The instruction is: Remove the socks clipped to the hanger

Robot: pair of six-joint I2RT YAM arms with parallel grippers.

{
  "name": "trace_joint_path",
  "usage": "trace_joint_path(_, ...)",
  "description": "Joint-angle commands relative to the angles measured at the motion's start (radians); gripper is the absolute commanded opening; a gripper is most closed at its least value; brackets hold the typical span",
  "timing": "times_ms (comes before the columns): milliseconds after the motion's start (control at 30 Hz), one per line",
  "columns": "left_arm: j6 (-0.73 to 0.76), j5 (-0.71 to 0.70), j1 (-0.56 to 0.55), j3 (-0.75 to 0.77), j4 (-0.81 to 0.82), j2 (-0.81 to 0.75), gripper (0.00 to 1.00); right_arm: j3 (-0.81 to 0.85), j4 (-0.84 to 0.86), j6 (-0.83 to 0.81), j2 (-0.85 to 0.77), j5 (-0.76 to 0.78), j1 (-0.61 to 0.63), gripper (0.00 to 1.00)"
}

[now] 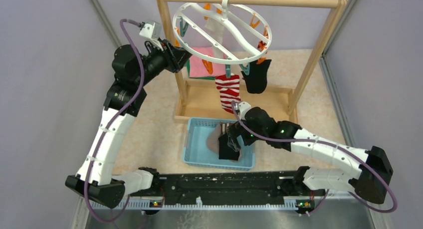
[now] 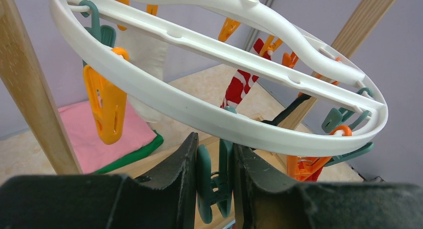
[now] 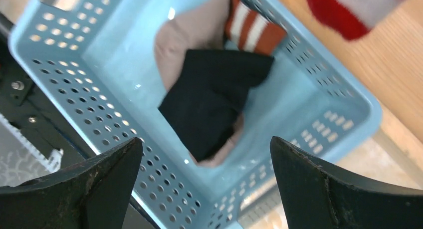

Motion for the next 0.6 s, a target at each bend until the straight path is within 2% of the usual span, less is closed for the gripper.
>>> trace_joint_path(0,0.003,-0.011,0.009,0.046,0.024,0.006,0.28,0.110,-0.190,0.036,-0.034,0.128,0.006,0.99)
trace_joint_path(100,0.005,-0.012,0.010,0.043,0.023,0.005,0.28,0.125,-0.111,0.015,-0.118,0.150,0.000,0.99)
trace_joint_path(200,0.002,-0.012,0.012,0.031,0.021,-0.001,0.28,0.150,0.044,-0.043,-0.149,0.034,-0.121,0.99)
trace_joint_path(267,0.002,-0.012,0.013,0.028,0.019,-0.003,0.28,0.146,0.213,-0.098,-0.146,-0.058,-0.183,0.98)
trace_joint_path(367,0.011,-0.010,0.015,0.028,0.007,-0.006,0.33,0.109,0.463,-0.175,-0.134,-0.109,-0.187,0.96)
trace_joint_path(433,0.024,-0.010,0.019,0.031,-0.011,-0.011,0.46,0.108,0.565,-0.194,-0.093,-0.113,-0.187,0.91)
trace_joint_path(567,0.046,0.012,0.029,0.012,-0.067,-0.042,0.86,0.091,0.727,-0.215,-0.043,-0.115,-0.187,0.73)
